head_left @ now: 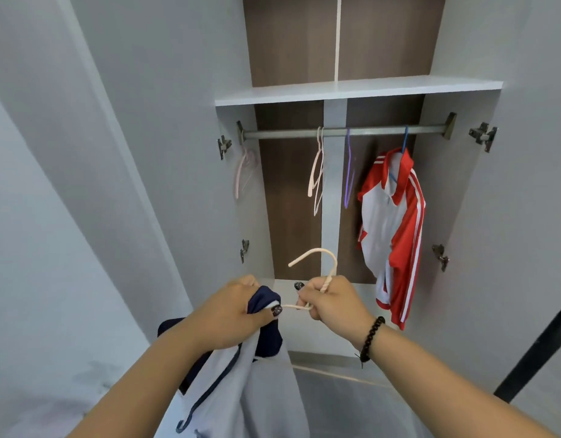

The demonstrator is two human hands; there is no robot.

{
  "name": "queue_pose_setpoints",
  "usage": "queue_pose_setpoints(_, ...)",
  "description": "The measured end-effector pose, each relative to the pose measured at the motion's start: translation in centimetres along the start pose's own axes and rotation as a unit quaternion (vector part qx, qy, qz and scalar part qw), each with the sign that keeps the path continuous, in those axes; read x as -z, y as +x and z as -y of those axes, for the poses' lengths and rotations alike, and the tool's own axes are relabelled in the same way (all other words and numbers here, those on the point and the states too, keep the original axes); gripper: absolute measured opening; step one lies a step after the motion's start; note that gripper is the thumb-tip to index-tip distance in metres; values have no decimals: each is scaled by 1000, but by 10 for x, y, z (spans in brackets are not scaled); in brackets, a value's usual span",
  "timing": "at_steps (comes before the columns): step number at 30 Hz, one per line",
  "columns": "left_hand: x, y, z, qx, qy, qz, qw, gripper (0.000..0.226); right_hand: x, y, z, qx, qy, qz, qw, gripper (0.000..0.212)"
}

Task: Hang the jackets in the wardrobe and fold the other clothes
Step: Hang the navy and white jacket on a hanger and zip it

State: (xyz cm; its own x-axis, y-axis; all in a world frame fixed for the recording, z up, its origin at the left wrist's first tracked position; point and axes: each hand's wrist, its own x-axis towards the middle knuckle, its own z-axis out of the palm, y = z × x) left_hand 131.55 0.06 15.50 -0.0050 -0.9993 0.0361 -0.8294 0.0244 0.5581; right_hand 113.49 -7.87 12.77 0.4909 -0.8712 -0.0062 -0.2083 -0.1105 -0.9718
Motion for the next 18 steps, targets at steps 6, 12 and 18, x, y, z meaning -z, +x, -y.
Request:
queue_pose_setpoints(6, 1, -19, 9, 13, -3, 1, 1000, 34, -7, -1, 3, 33, -17, 47, 998, 29)
queue_pose_setpoints(12, 26, -18, -3, -28, 63, -53, 996, 25, 22, -3, 21, 91, -8, 78, 993, 11)
queue_pose_setpoints(18, 61, 0, -32, -53, 63, -121, 989, 20, 95, -9, 21, 122, -37, -36, 991, 13)
